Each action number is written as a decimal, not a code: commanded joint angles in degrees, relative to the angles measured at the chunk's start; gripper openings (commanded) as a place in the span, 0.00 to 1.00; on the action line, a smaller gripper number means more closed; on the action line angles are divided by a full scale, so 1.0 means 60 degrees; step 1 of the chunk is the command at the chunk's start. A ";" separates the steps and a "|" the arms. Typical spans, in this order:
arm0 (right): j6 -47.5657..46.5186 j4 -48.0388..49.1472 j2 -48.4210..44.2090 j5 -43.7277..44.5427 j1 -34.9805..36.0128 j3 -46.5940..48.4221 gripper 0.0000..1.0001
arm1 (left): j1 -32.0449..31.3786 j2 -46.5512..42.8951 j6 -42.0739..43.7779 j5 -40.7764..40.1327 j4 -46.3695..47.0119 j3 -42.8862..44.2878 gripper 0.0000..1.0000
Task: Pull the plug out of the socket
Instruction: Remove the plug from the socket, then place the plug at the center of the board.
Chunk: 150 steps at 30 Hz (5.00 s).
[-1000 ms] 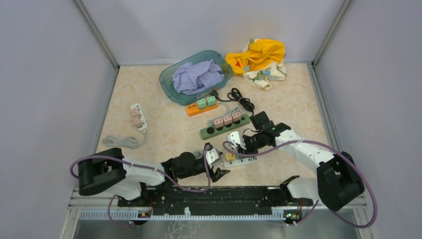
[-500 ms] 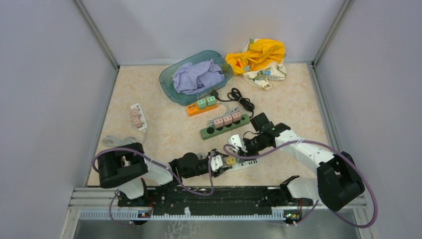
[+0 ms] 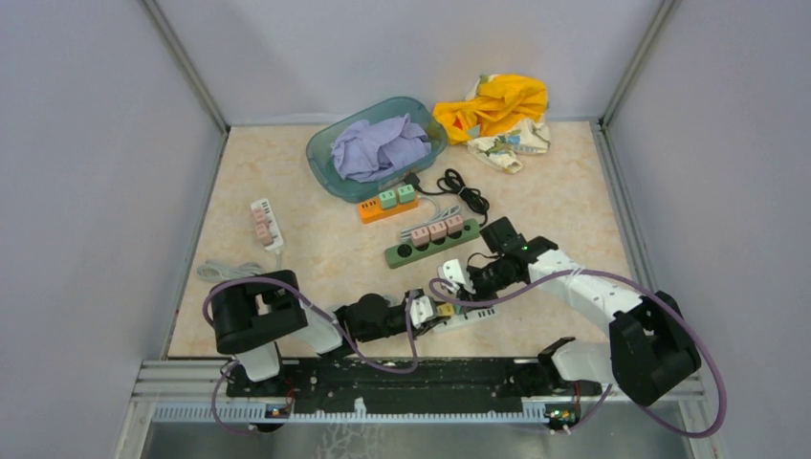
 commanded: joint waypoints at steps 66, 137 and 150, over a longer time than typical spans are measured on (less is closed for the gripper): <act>-0.0451 -0.1904 -0.0238 -0.2647 -0.1155 0.1434 0.00 | 0.0015 0.0253 -0.1000 -0.0870 0.0298 -0.0406 0.00; 1.1545 0.7449 -0.0249 -0.1775 -0.6954 0.0652 0.00 | 0.0043 -0.5742 -0.2648 -0.0808 -0.5728 0.0052 1.00; 1.3669 0.9782 0.2054 -0.0174 -0.7435 0.1563 0.00 | 0.0075 -0.6774 -0.3145 -0.1400 -0.5702 -0.0824 1.00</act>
